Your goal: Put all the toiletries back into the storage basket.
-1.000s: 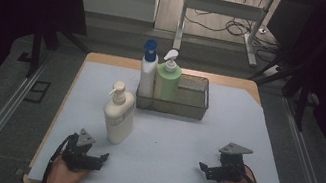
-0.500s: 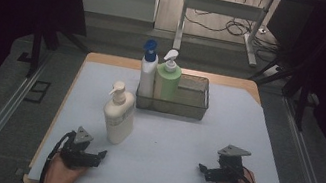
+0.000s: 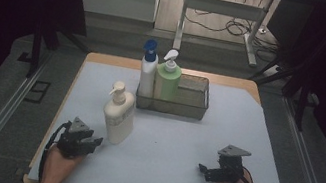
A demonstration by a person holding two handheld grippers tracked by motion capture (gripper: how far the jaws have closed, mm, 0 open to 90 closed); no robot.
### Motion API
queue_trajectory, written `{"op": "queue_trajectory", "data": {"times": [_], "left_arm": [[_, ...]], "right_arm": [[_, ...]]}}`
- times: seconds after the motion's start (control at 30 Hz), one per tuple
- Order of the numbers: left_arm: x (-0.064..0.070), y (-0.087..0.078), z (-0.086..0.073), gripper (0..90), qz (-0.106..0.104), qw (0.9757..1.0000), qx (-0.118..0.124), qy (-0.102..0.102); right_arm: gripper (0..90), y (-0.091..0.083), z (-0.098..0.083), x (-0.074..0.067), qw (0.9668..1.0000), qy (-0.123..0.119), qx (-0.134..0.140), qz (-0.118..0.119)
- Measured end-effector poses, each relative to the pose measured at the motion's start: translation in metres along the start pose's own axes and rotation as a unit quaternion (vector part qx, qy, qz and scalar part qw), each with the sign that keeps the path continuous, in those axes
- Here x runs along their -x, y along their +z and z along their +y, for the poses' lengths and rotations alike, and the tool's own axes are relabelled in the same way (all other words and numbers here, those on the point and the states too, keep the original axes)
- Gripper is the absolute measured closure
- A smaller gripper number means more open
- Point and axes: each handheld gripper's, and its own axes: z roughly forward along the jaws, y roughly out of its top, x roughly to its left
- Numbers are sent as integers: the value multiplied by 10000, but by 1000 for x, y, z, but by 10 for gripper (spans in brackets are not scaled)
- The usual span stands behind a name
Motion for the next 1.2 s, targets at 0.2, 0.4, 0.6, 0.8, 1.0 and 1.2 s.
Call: {"op": "queue_trajectory", "data": {"times": [0.2, 0.4, 0.6, 0.8, 1.0, 1.2], "left_arm": [[-8, 8, 10, 697, -100, 9999, 9, -29], [-10, 20, 20, 781, -120, 9999, 13, 70], [-9, 30, 25, 884, -214, 9997, 28, 115], [-5, 35, 27, 894, -270, 9995, 34, 170], [-2, 37, 25, 893, -482, 9988, 0, 97], [11, 43, 27, 893, -501, 9983, -72, 274]], "right_arm": [[4, 0, 0, 0, 10000, 5, 1, 2], [4, 0, 0, 0, 10000, 5, -1, -3], [4, 0, 0, 0, 10000, 2, -5, -5], [4, 0, 0, 0, 10000, 0, -5, -9], [4, 0, 0, 0, 10000, -19, 0, -19], [4, 0, 0, 0, 10000, 1, -16, -7]]}}
